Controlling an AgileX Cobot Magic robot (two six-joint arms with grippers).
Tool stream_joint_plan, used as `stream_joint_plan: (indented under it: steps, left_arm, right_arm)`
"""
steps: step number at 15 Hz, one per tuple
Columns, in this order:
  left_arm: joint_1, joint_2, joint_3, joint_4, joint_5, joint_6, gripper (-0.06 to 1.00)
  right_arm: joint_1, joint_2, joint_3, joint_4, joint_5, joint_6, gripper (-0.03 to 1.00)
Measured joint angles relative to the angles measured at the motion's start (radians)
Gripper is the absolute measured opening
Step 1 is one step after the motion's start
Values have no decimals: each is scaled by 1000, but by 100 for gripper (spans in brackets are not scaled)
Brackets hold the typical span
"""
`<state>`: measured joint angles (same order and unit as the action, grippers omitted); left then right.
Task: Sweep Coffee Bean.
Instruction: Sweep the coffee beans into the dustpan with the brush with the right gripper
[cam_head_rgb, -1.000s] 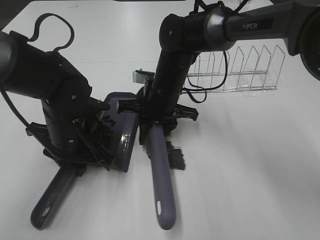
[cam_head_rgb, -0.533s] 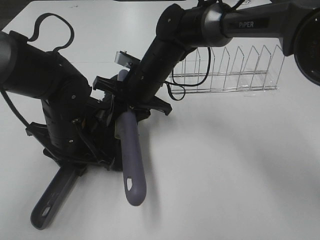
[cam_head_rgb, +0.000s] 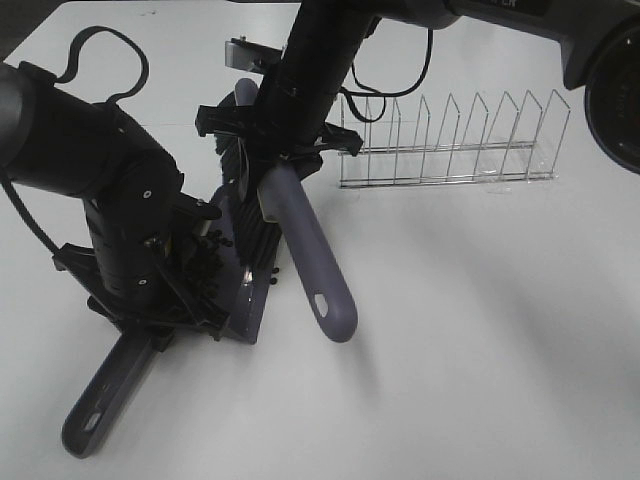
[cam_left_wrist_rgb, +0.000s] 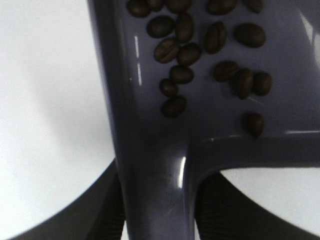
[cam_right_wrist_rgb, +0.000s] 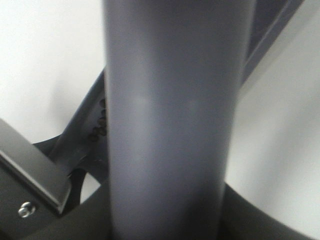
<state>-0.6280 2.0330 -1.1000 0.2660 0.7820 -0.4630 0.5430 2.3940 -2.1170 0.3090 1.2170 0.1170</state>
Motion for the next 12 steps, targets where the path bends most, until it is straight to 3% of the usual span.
stream_joint_plan:
  steps: [3, 8, 12]
  left_arm:
    - [0, 2, -1, 0, 0, 0, 35]
    - [0, 2, -1, 1, 0, 3, 35]
    - [0, 2, -1, 2, 2, -17, 35]
  right_arm:
    - [0, 0, -33, -140, 2, 25, 29]
    - [0, -17, -33, -238, 4, 29, 29]
    - [0, -23, 19, -424, 4, 48, 29]
